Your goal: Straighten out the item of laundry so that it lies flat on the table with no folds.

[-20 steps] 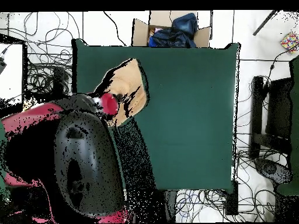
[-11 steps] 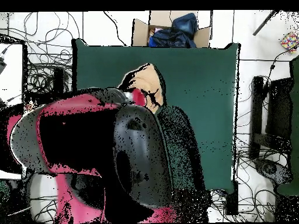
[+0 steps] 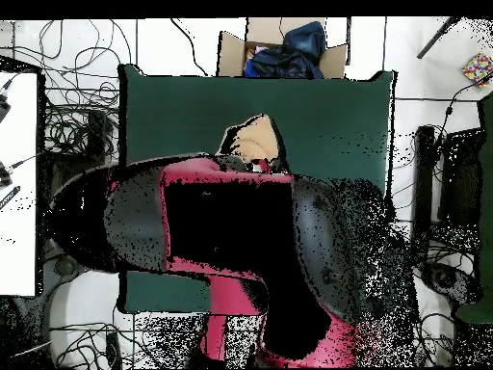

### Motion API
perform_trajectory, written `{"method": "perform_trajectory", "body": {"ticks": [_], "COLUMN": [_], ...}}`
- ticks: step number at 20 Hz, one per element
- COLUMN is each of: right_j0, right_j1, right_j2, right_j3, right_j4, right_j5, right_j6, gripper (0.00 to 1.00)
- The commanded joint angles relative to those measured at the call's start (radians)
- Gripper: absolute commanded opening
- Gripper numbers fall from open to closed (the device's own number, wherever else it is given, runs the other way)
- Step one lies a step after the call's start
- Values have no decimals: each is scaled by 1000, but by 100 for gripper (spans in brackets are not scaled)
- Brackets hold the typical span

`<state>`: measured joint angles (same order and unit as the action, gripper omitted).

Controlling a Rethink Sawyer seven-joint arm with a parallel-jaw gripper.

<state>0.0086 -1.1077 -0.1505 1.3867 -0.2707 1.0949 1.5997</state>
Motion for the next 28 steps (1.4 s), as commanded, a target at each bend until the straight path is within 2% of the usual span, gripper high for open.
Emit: {"method": "perform_trajectory", "body": {"ticks": [1, 8, 11, 18, 28], "right_j0": [-53, -131, -144, -196, -309], "right_j1": [6, 1, 8, 19, 70], "right_j2": [107, 169, 186, 232, 330], "right_j3": [184, 227, 205, 159, 99], "right_j4": [57, 72, 20, -30, -63], "right_j5": [-48, -54, -42, -47, -63], "right_j6": [-152, -208, -227, -286, -420], "gripper": [0, 0, 0, 0, 0]}}
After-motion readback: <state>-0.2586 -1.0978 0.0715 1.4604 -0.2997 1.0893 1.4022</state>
